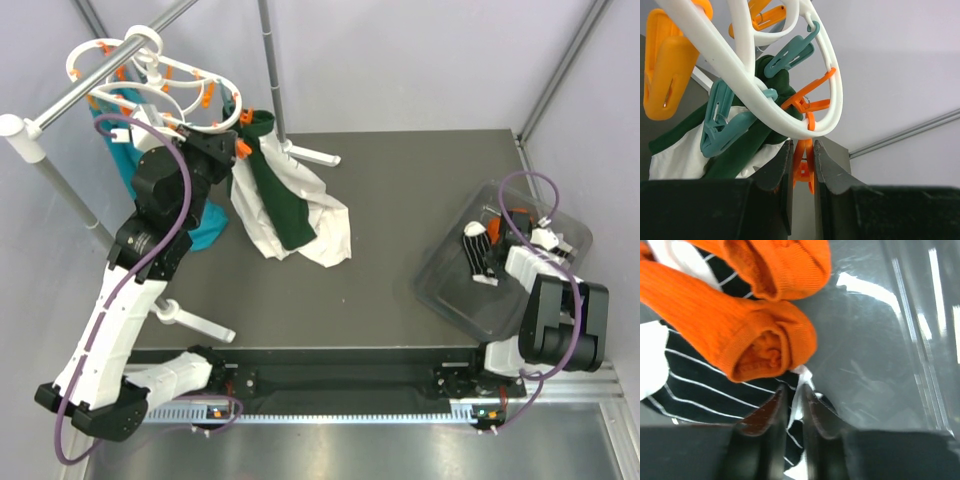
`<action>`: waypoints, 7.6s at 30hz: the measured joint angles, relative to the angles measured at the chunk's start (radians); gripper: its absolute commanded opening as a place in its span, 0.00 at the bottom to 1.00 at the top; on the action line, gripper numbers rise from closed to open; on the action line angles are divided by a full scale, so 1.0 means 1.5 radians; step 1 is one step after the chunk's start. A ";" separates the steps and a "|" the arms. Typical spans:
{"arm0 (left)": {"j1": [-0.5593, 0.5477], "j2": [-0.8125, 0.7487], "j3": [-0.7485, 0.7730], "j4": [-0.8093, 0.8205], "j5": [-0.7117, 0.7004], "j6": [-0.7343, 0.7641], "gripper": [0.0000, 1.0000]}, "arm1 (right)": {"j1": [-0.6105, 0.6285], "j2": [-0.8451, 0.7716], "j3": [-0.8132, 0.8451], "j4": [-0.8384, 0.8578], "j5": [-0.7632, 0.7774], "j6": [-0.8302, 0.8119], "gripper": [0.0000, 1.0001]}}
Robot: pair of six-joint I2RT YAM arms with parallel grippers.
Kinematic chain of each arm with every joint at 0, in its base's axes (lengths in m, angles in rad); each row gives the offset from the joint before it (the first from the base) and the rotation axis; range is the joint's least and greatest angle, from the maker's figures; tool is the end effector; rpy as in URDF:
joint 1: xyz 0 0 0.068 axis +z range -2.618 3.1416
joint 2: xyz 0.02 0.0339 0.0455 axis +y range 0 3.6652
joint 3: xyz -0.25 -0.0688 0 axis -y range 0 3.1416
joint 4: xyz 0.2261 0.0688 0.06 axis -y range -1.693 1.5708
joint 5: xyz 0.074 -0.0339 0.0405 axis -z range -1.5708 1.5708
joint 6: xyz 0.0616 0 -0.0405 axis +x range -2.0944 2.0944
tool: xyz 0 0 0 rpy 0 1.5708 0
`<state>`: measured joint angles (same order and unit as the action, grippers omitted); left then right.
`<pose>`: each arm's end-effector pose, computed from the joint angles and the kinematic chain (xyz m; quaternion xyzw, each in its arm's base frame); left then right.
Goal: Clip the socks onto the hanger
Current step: Adjust the sock in the bin, then pick up the sock from the bin.
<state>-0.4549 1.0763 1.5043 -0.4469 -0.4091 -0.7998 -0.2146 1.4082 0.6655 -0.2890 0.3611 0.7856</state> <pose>0.2018 -0.0714 0.4795 -0.2601 0.6641 -0.2852 0.6403 0.2438 -0.0754 0.1385 0.4966 0.8092 -0.0923 0.3001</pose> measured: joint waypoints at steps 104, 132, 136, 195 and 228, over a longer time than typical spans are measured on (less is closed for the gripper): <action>0.001 -0.126 -0.136 0.098 0.036 0.008 0.00 | -0.195 -0.131 -0.098 -0.125 -0.431 0.308 0.64; 0.001 -0.178 -0.235 0.181 0.055 0.003 0.00 | 0.089 -0.350 0.166 -0.256 -0.246 -0.797 0.69; 0.002 -0.178 -0.247 0.198 0.068 -0.009 0.00 | 0.112 -0.335 0.176 -0.282 -0.213 -0.984 0.66; 0.002 -0.175 -0.247 0.208 0.085 -0.011 0.00 | 0.213 -0.292 -0.154 -0.166 -0.330 -1.241 0.00; 0.002 -0.175 -0.247 0.208 0.085 -0.011 0.00 | 0.190 -0.278 -0.129 -0.072 -0.258 -0.948 0.87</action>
<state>-0.4522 0.8135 1.1332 -0.1345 -0.2817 -0.8169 0.0700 0.9909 0.4713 -0.3969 -0.0257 -0.6369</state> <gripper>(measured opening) 0.202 0.876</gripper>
